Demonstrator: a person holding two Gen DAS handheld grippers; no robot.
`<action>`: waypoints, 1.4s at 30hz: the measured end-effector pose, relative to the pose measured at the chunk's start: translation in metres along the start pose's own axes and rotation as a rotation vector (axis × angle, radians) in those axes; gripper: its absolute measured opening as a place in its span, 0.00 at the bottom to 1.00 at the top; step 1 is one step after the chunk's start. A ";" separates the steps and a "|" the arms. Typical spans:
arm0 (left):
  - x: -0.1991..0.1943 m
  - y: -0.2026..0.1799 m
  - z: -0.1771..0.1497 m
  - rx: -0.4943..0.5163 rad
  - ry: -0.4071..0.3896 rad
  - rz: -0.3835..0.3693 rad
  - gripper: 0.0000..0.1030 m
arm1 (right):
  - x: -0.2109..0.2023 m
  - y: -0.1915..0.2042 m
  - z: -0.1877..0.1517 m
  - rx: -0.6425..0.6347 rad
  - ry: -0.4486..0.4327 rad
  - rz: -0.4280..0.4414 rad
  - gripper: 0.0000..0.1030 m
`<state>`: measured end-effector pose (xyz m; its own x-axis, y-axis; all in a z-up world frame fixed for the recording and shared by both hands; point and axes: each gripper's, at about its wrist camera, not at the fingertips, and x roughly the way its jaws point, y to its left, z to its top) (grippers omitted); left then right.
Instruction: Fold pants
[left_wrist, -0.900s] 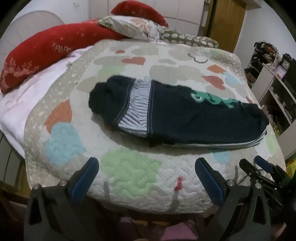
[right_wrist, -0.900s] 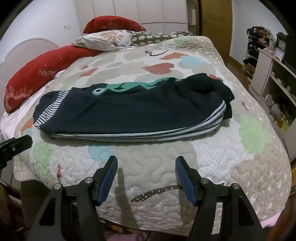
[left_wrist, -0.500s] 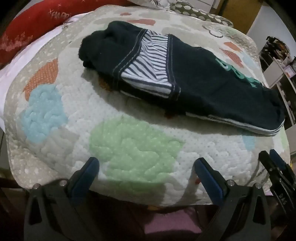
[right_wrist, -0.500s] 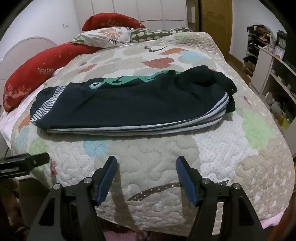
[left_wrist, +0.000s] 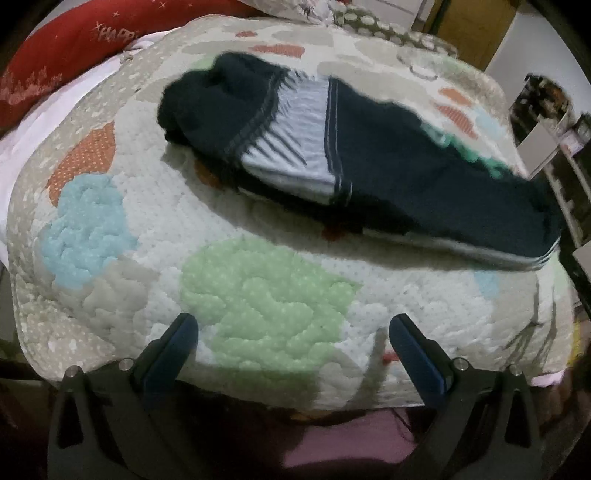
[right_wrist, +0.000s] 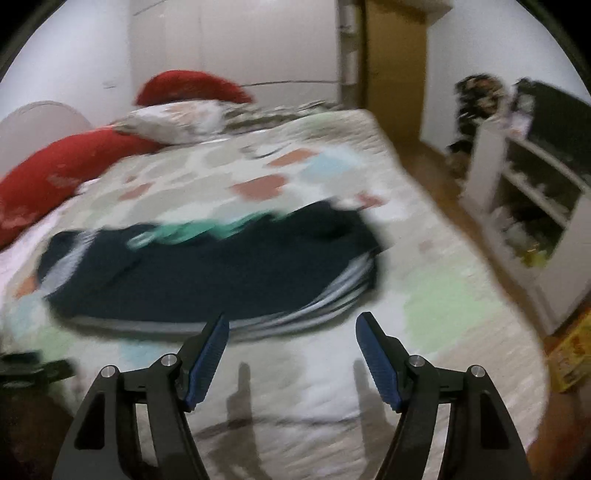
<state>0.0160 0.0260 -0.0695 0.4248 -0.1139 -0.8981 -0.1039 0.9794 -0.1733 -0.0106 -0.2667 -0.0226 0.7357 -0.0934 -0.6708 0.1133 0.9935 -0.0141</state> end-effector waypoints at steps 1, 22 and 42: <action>-0.005 0.004 0.002 -0.009 -0.014 -0.008 1.00 | 0.004 -0.009 0.006 0.009 -0.003 -0.036 0.73; -0.019 0.137 0.060 -0.304 -0.213 0.176 1.00 | 0.124 -0.129 0.047 0.380 0.176 -0.267 0.99; -0.034 0.179 0.050 -0.387 -0.216 0.225 1.00 | 0.131 -0.137 0.040 0.440 0.159 -0.196 0.99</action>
<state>0.0282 0.2140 -0.0497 0.5263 0.1704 -0.8330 -0.5229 0.8374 -0.1591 0.0968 -0.4179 -0.0784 0.5660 -0.2299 -0.7917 0.5346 0.8334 0.1402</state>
